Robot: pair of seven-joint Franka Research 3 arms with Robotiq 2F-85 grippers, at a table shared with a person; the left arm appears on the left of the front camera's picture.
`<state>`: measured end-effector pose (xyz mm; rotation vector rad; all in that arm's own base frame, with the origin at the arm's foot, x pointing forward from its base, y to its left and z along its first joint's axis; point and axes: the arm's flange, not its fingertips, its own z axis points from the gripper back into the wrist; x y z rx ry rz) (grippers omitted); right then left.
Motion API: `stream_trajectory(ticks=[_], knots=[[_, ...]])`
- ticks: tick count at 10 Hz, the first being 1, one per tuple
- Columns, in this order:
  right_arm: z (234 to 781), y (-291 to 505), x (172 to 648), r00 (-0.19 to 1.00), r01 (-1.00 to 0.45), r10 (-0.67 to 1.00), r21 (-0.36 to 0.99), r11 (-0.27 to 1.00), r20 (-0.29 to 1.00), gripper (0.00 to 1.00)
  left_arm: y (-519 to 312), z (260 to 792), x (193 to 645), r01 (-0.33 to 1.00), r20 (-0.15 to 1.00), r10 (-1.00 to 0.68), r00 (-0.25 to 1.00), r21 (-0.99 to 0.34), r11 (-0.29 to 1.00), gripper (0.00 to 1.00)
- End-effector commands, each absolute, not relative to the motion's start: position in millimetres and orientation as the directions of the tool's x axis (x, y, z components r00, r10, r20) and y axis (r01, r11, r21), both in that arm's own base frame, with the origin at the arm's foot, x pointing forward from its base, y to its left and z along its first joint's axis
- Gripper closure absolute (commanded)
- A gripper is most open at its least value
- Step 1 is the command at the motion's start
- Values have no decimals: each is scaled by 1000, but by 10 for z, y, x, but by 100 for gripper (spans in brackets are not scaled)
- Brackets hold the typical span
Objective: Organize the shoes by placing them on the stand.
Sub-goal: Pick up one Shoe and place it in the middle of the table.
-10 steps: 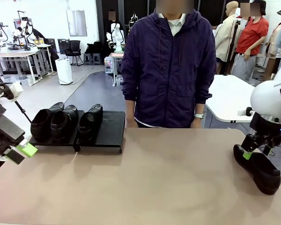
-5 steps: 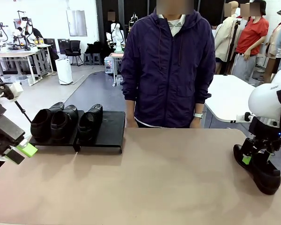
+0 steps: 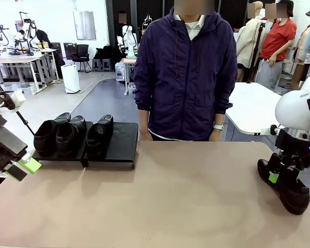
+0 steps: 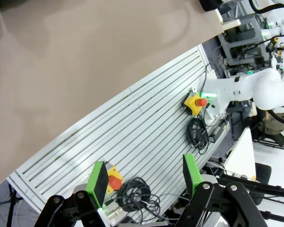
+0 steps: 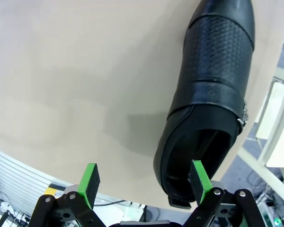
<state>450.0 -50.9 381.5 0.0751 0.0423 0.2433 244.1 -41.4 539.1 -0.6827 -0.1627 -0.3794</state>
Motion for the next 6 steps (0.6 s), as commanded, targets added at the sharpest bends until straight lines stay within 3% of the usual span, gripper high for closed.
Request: stream_trajectory(ticks=[1, 4, 5, 6], knots=[[3664, -518, 4449, 976, -208, 213, 103, 973, -45, 0, -405, 5403, 2434, 393, 269, -286, 920, -600, 697, 18], [3528, -540, 4405, 976, -214, 217, 111, 971, -19, 0, -405, 5403, 2434, 393, 269, -286, 920, -600, 697, 18], [3524, -528, 4419, 976, -218, 219, 75, 973, 2, 44, -405, 5403, 2434, 393, 269, -286, 920, -600, 697, 18], [3522, -524, 4423, 970, -244, 243, 52, 968, 30, 100, -405, 5403, 2434, 393, 269, -286, 920, -600, 697, 18]])
